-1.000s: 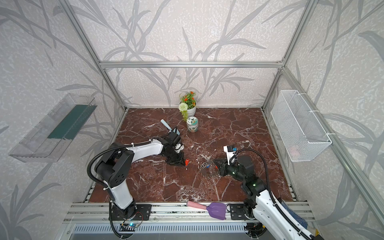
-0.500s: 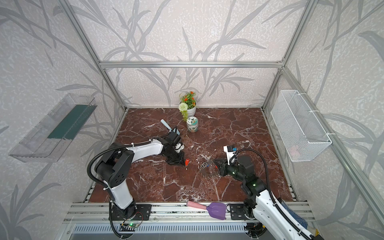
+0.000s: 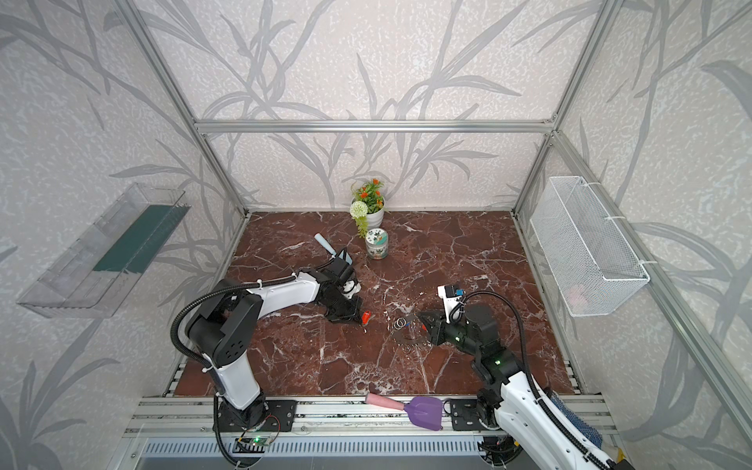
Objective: Put the keys on the keyring
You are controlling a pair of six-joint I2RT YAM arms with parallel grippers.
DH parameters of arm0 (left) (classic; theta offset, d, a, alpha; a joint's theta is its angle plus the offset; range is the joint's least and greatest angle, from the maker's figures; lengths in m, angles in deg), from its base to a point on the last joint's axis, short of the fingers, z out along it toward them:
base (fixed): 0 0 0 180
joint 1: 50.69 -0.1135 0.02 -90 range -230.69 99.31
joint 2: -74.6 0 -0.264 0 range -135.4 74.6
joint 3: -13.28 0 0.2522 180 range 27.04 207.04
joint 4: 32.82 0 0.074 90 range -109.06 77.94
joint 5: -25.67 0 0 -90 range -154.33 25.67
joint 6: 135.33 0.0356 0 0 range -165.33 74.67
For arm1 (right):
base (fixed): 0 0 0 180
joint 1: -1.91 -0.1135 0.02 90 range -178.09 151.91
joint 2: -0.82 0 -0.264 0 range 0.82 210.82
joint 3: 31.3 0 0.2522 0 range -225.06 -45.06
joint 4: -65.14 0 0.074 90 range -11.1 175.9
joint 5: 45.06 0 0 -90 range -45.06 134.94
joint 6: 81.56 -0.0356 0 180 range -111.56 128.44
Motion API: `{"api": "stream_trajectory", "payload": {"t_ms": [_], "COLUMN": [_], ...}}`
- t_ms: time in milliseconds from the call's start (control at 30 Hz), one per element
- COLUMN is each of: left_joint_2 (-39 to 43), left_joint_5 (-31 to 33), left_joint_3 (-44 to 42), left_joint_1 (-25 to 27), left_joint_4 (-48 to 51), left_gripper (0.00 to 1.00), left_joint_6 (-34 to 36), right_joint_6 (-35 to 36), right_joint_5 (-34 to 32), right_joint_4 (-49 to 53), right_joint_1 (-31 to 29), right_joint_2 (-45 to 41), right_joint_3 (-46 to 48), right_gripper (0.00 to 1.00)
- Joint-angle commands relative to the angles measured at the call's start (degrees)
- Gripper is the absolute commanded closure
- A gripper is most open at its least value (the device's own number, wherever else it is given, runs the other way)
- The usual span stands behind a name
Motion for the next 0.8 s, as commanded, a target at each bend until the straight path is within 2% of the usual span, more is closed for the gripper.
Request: {"api": "stream_trajectory", "payload": {"t_ms": [0,233,467,600,767], "left_joint_2": [3.1,16.4,34.1,43.0,48.7], "left_joint_5": [1.3,9.1,13.7,13.0,11.0], "left_joint_3": [-0.7,-4.5,-9.6,-11.7,-10.2], "left_joint_1": [0.1,0.3,0.5,0.5,0.7], "left_joint_4": [-0.3,-0.3,-2.1,-5.3,-5.0], "left_gripper": [1.0,1.0,1.0,1.0,1.0], "left_joint_6": [-0.7,-0.7,3.9,6.5,10.0], "right_joint_6": [0.8,1.5,3.3,5.0,9.0], "right_joint_5": [0.1,-0.7,0.2,0.7,0.2], "right_joint_4": [-0.8,-5.1,-12.7,-19.1,-24.8], "right_joint_1": [-0.3,-0.2,-0.4,-1.1,-3.2], "right_joint_2": [-0.4,1.1,3.0,4.2,5.2], "right_joint_3": [0.9,0.9,1.0,1.2,1.2], "right_gripper": [1.0,1.0,1.0,1.0,1.0]}}
